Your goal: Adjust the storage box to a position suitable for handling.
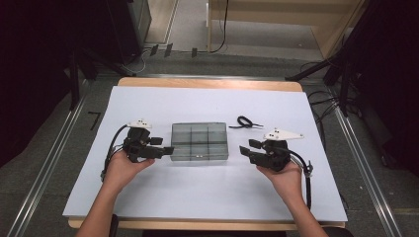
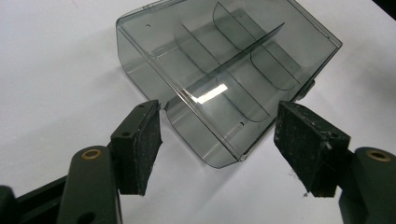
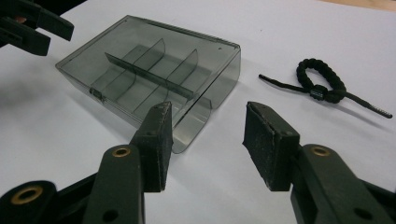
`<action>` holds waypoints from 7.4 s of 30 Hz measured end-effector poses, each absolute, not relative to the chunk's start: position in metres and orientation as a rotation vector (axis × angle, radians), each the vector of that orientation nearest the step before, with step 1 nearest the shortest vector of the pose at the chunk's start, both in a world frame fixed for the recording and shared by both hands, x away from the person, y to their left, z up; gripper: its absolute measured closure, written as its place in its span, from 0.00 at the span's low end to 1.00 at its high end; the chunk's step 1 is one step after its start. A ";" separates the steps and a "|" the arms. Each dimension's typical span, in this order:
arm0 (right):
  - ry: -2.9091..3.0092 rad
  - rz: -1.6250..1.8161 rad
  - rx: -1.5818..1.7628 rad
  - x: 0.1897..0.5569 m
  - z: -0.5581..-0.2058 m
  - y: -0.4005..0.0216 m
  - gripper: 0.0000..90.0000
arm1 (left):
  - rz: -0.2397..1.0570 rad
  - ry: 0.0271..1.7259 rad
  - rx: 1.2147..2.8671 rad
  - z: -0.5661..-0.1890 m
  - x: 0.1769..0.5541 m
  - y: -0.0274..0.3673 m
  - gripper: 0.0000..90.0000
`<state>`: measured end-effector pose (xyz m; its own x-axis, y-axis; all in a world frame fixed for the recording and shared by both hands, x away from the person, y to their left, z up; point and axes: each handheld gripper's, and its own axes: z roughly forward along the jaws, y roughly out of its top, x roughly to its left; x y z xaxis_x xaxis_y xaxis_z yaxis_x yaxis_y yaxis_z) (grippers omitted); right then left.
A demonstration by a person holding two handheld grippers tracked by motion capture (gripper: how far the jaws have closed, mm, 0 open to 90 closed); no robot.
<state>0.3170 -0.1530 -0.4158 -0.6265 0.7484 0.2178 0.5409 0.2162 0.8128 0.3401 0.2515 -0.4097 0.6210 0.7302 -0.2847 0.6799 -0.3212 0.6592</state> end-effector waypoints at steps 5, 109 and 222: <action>2.278 1.377 1.217 0.315 -0.415 -0.150 0.60 | 0.063 1.091 2.056 -0.409 0.340 0.252 0.37; 2.480 1.259 1.125 0.323 -0.455 -0.110 0.88 | 0.152 1.061 2.148 -0.435 0.315 0.239 0.73; 2.307 1.321 1.066 0.372 -0.391 -0.096 0.72 | 0.275 1.090 2.032 -0.375 0.367 0.226 0.53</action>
